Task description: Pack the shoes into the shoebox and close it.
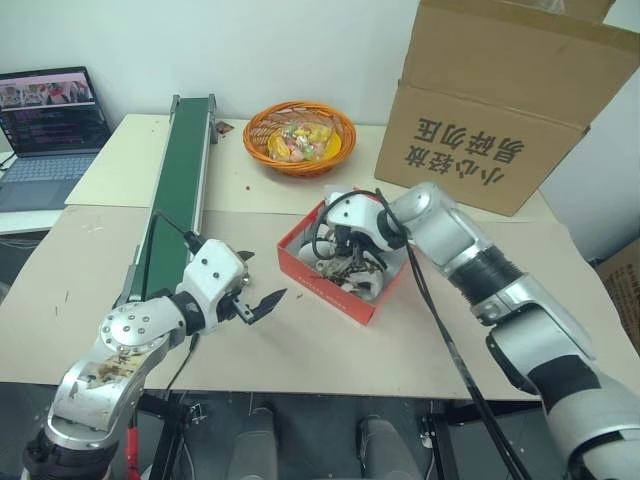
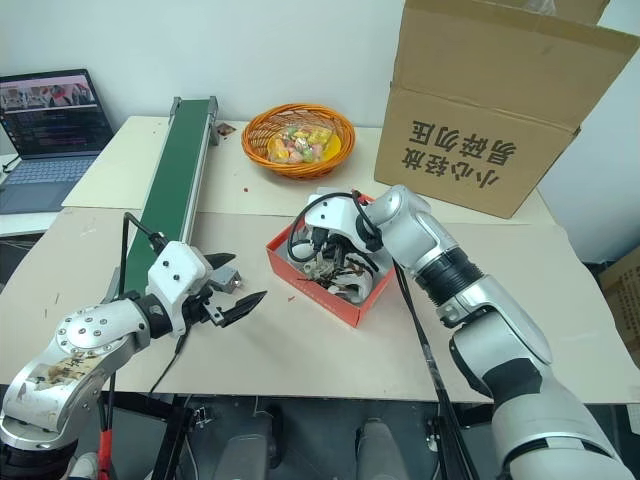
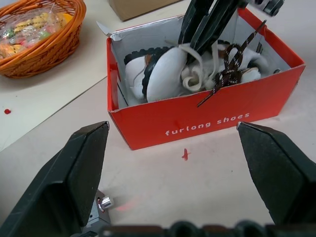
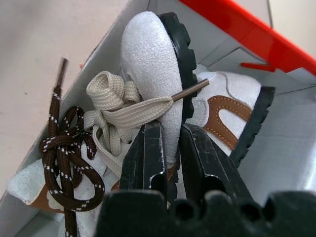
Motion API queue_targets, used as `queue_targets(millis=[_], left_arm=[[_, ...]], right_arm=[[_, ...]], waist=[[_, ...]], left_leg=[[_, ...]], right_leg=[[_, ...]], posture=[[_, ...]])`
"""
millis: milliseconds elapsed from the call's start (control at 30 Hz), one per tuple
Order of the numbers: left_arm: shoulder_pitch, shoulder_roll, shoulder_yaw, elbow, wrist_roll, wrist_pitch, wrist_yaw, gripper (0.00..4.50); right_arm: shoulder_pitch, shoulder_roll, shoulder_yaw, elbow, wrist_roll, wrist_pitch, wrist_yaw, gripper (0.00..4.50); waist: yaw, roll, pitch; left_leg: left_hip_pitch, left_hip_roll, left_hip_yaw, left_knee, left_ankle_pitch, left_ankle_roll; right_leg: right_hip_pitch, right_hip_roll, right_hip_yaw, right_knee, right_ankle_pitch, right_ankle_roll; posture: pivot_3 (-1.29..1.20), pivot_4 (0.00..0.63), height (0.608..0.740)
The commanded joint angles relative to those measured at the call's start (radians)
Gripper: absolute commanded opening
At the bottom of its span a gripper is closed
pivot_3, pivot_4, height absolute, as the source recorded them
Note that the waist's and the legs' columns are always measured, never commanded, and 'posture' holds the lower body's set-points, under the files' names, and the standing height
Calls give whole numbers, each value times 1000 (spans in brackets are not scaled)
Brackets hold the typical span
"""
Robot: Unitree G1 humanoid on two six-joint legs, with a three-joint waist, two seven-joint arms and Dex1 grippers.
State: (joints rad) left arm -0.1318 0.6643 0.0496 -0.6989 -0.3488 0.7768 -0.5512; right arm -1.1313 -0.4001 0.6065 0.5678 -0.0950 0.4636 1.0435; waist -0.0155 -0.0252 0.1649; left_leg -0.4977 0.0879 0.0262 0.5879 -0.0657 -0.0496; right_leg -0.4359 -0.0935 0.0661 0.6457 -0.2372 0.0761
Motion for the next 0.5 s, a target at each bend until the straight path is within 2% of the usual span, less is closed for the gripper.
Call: queue_targets(millis=[33, 267, 400, 467, 500], left_arm=[[-22, -7, -4, -51, -9, 9, 19, 4450], [-29, -11, -5, -53, -16, 19, 32, 4450], [-35, -11, -1, -54, -16, 25, 38, 4450], [-33, -9, 3, -55, -16, 26, 38, 4500], [-31, -9, 2, -55, -16, 26, 38, 4500]], right_arm=[[-59, 63, -41, 221, -42, -120, -59, 138], [-115, 148, -86, 456, -90, -200, -151, 138], [-80, 168, -122, 371, -69, -142, -102, 138], [-55, 160, -135, 304, -65, -116, -81, 1089], [-40, 153, -148, 260, -57, -99, -72, 1382]], waist=[[-1, 0, 0], [-4, 0, 0], [-6, 0, 0], [-6, 0, 0], [-6, 0, 0]], left_leg=[[2, 0, 0, 0, 0, 0], [9, 0, 0, -1, 0, 0], [13, 0, 0, -2, 0, 0], [13, 0, 0, -2, 0, 0], [13, 0, 0, -2, 0, 0]], right_leg=[[1, 0, 0, 0, 0, 0], [9, 0, 0, 0, -1, 0], [11, 0, 0, 0, -1, -1], [11, 0, 0, 0, -1, -1], [11, 0, 0, 0, -1, -1]], posture=[[0, 150, 721], [0, 150, 721], [0, 150, 721], [0, 150, 721], [0, 150, 721]])
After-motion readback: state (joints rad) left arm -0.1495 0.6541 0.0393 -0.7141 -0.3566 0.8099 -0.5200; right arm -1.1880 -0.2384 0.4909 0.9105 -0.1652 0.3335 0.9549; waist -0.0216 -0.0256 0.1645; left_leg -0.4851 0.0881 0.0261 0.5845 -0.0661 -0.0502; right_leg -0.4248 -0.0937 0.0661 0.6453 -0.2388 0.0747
